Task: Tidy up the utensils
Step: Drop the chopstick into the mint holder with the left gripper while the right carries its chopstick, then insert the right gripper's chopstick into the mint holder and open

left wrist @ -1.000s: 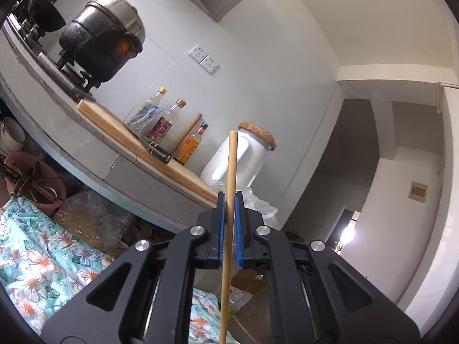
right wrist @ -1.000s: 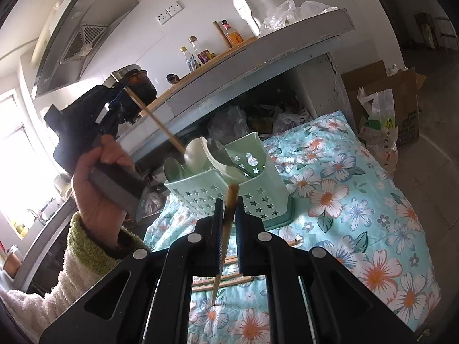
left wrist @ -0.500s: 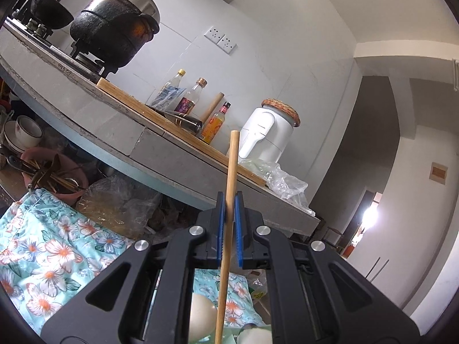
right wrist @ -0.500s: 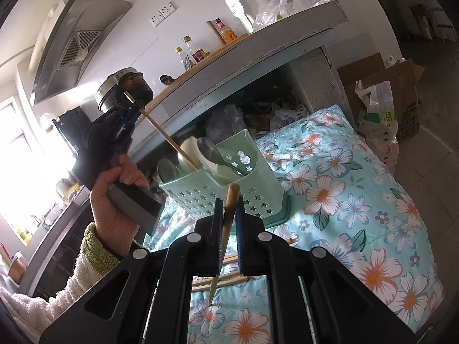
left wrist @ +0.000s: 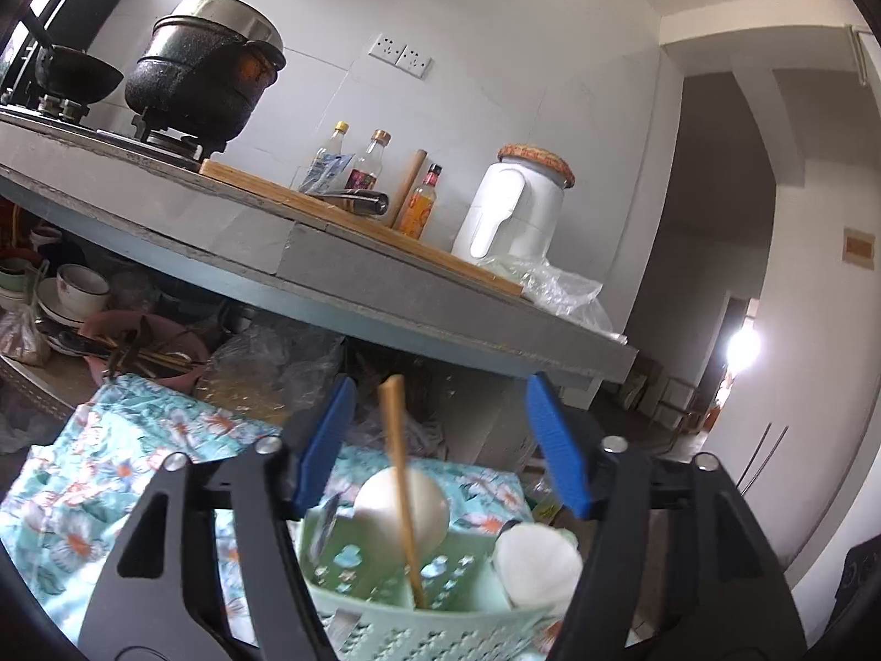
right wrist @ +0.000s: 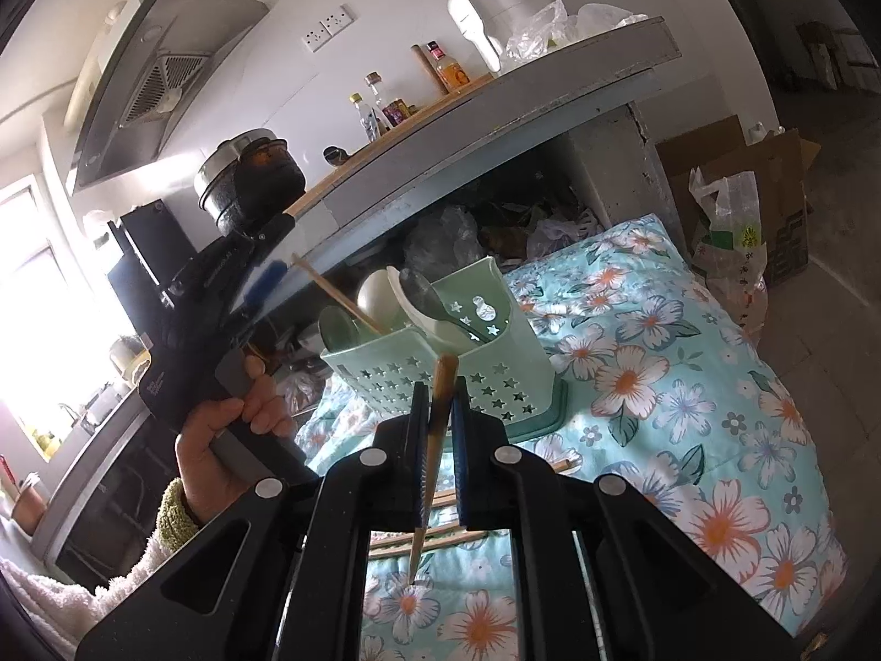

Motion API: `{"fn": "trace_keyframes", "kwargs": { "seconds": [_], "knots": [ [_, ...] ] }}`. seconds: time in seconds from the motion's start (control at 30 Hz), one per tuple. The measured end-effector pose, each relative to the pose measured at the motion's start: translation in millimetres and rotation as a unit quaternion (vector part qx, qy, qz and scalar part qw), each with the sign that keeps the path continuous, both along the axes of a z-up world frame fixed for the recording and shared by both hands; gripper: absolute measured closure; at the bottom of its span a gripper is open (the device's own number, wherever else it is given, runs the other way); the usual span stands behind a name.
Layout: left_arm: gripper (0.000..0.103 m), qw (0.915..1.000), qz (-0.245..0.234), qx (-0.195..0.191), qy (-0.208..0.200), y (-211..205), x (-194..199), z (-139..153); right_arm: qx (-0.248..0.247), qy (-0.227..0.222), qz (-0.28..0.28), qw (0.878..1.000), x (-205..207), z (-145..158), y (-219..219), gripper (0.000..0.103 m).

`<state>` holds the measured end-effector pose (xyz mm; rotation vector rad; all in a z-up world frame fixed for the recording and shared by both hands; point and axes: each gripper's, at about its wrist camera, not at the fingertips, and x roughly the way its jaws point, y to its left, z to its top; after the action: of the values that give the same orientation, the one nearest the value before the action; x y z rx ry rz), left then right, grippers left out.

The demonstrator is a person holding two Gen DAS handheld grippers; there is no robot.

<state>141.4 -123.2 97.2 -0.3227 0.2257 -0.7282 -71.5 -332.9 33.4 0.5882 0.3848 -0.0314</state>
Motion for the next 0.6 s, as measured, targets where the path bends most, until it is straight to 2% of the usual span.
{"fn": "trace_keyframes", "kwargs": {
  "seconds": [0.1,0.37,0.6],
  "knots": [
    [0.03,0.9999,0.006,0.009,0.008,14,-7,0,-0.002,-0.008,0.012,1.0,-2,6,3,0.096],
    [0.02,0.9984,0.013,0.052,0.017,57,-39,-3,-0.009,-0.054,0.041,0.998,-15,47,3,0.096],
    [0.017,0.9947,0.006,0.094,0.041,87,-65,-29,-0.068,-0.108,0.052,0.991,-14,107,8,0.096]
  ]
}}
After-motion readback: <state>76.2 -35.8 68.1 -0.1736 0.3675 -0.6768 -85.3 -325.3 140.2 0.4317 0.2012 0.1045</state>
